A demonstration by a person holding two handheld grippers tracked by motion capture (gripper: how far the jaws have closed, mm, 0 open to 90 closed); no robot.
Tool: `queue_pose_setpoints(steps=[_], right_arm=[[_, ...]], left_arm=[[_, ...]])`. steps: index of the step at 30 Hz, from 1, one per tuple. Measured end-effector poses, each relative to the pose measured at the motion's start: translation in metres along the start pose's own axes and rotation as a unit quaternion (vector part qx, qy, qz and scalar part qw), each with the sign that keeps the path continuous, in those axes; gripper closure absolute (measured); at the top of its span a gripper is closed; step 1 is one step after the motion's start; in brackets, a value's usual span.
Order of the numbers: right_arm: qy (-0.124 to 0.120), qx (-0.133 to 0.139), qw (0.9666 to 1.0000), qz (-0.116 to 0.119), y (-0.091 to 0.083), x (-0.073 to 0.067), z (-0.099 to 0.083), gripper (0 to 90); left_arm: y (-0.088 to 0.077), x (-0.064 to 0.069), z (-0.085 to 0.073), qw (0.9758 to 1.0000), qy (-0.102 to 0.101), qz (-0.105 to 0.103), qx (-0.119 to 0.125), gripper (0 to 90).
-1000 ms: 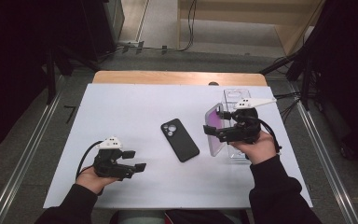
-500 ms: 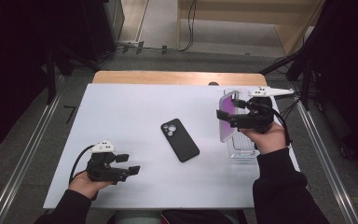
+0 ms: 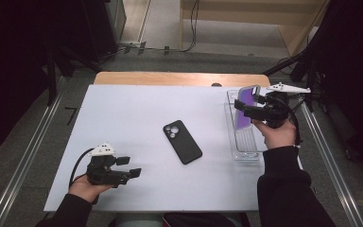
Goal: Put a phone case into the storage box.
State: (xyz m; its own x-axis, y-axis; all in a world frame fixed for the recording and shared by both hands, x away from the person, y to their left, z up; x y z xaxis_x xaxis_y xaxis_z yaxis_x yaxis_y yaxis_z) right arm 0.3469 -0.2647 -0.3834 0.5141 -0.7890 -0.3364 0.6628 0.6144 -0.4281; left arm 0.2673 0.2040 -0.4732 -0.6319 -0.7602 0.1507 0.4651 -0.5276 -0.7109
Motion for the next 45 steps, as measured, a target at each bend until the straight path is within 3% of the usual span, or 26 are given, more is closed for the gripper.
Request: queue_pose_setpoints(steps=[16, 19, 30, 33, 37, 41, 45], right_arm=[[0.014, 0.007, 0.9968, -0.078, 0.03, 0.038, 0.005, 14.4], [0.023, 0.008, 0.9965, -0.08, 0.037, 0.045, 0.006, 14.4], [0.043, 0.008, 0.9917, -0.121, 0.064, 0.068, 0.005, 14.3], [0.059, 0.002, 0.9912, -0.118, 0.073, 0.077, 0.007, 14.2], [0.052, 0.001, 0.9896, -0.134, 0.084, 0.085, 0.009, 14.2], [0.066, -0.008, 0.9882, -0.138, 0.095, 0.091, 0.012, 14.2], [0.056, -0.008, 0.9874, -0.148, 0.103, 0.093, 0.016, 14.2]], left_arm=[[0.003, -0.002, 0.002, 1.0, -0.004, 0.001, 0.005, 28.6], [0.003, -0.002, 0.002, 1.0, -0.003, 0.0, 0.004, 28.6], [0.003, -0.001, 0.002, 1.0, -0.003, -0.002, 0.004, 28.7], [0.003, -0.001, 0.002, 1.0, -0.003, -0.002, 0.005, 28.6], [0.004, -0.001, 0.002, 1.0, -0.004, -0.002, 0.006, 28.7], [0.004, -0.002, 0.002, 1.0, -0.005, -0.001, 0.005, 28.7], [0.004, -0.002, 0.003, 1.0, -0.008, -0.004, 0.004, 28.7]])
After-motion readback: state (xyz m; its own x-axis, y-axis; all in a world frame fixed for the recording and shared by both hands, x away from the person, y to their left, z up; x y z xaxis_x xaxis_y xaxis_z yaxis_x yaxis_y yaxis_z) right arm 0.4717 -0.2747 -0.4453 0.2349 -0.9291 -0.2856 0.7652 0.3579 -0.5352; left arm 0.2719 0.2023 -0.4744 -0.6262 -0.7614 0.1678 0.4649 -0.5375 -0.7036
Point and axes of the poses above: each handheld gripper's, and its own axes: y roughly forward along the jaws, z roughly out of its top, x roughly to its right, the point moved 2 cm from there along y, roughly forward along the jaws, and after that the axes turned 12 degrees about z, right-handed, at the moved point
